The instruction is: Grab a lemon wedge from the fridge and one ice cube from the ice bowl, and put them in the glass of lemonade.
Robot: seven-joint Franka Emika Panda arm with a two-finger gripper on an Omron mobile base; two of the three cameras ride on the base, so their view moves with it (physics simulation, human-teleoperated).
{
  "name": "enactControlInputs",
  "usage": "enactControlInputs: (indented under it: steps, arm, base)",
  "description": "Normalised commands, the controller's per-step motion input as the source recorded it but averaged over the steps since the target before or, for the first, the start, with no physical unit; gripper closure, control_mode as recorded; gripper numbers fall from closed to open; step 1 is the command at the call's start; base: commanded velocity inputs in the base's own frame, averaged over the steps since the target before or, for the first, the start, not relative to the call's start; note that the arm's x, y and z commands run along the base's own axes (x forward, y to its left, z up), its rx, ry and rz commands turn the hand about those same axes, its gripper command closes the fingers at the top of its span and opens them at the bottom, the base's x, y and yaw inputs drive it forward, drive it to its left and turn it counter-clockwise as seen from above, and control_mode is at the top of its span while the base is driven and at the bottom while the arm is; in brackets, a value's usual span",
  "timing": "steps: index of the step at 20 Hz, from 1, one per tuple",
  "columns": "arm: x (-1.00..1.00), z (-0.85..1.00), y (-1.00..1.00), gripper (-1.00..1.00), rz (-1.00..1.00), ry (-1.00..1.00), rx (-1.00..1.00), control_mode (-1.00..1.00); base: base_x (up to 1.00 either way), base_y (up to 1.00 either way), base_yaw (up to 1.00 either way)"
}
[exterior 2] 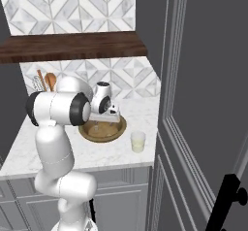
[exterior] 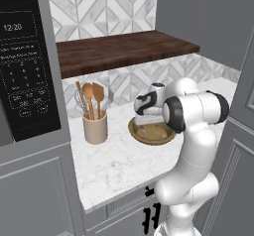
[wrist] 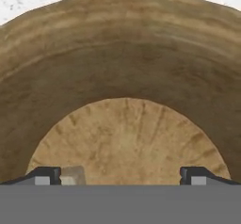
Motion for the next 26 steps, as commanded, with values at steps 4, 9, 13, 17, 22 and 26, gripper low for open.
enactControlInputs:
  steps: [4, 9, 13, 17, 22, 26]
  arm:
    - [-0.44, 0.21, 0.34, -1.00, 0.10, -0.03, 0.00, -1.00]
    - [0.02, 0.21, 0.22, -1.00, 0.06, -0.01, 0.00, -1.00]
    - [0.29, -0.03, -0.08, -1.00, 0.00, 0.00, 0.00, -1.00]
    - [0.11, -0.10, -0.22, -1.00, 0.00, 0.00, 0.00, -1.00]
    - [-0.24, -0.51, -0.15, -1.00, 0.00, -0.02, 0.00, -1.00]
    - [-0.60, -0.14, 0.05, -1.00, 0.00, -0.11, 0.00, -1.00]
  base:
    - [0.00, 0.00, 0.00]
    - [0.00, 0.00, 0.00]
    - [0.00, 0.00, 0.00]
    - [0.00, 0.00, 0.00]
    - [0.00, 0.00, 0.00]
    - [0.00, 0.00, 0.00]
